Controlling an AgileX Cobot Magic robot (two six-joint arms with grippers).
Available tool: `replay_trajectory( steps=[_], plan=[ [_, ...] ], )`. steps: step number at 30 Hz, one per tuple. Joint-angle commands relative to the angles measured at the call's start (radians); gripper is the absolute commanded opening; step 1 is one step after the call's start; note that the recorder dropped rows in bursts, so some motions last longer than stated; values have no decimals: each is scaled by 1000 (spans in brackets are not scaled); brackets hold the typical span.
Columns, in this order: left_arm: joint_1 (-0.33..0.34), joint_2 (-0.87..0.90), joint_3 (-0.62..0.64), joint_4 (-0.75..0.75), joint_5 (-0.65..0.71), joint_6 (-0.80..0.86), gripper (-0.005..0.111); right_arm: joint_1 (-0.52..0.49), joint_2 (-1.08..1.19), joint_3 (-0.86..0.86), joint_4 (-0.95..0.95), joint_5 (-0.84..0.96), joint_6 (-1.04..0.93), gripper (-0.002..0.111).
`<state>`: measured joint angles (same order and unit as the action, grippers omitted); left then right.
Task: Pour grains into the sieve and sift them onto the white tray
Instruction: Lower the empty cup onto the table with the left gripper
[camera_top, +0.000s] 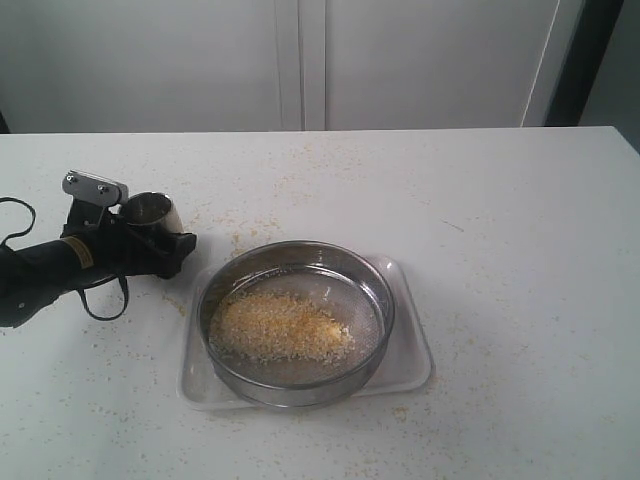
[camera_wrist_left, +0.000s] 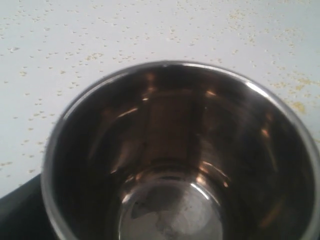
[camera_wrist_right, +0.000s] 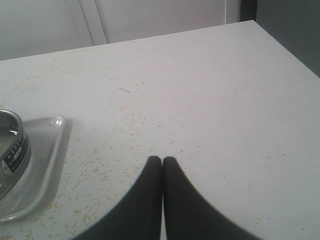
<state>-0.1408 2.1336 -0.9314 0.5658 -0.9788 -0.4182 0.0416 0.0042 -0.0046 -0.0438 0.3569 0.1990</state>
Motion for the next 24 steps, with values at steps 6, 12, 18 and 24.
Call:
replay_trajectory(
  steps=[6,12,18,24],
  plan=[
    [-1,-3,-1,-12,8,17,106,-3,-4,5,-5,-14,5,0],
    [-1,-32,-1,-12,15,29,106,-3,-4,5,-5,-14,5,0],
    [-1,-81,-1,-2,26,29,105,-3,-4,5,-5,-14,5,0],
    [-1,-152,-1,10,33,29,105,-3,-4,5,-5,-14,5,0]
  ],
)
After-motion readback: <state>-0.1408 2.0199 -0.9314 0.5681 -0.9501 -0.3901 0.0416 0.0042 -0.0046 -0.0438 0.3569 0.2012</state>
